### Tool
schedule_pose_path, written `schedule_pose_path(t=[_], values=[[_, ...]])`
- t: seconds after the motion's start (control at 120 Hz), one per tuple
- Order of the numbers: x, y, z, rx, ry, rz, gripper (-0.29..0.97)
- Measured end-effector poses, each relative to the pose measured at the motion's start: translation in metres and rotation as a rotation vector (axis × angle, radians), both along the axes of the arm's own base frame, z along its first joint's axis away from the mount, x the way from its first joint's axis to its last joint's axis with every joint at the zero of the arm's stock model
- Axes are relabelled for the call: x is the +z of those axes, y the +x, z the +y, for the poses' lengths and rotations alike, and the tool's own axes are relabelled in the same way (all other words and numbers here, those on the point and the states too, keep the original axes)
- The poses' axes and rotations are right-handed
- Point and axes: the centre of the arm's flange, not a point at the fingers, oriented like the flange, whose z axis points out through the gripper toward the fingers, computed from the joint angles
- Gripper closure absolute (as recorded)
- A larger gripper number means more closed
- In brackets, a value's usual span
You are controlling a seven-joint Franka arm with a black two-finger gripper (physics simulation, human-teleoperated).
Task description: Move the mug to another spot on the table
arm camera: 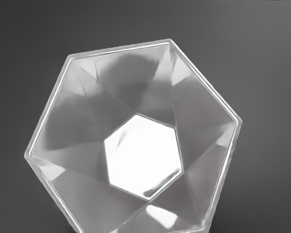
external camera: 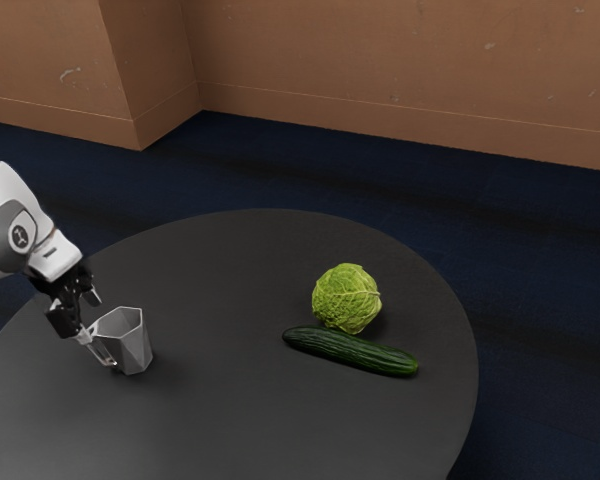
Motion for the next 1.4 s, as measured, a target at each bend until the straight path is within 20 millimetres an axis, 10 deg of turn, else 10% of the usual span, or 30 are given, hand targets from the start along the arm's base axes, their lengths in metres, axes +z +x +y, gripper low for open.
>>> schedule_pose_path(t=[0.508,0.817,1.4], values=[[-0.059,-0.004,0.022,-0.043,-0.048,0.002,0.02],[-0.064,-0.008,0.029,0.0,-0.099,-0.038,0.51],[-0.016,0.023,0.0,0.017,-0.229,-0.222,0.76]])
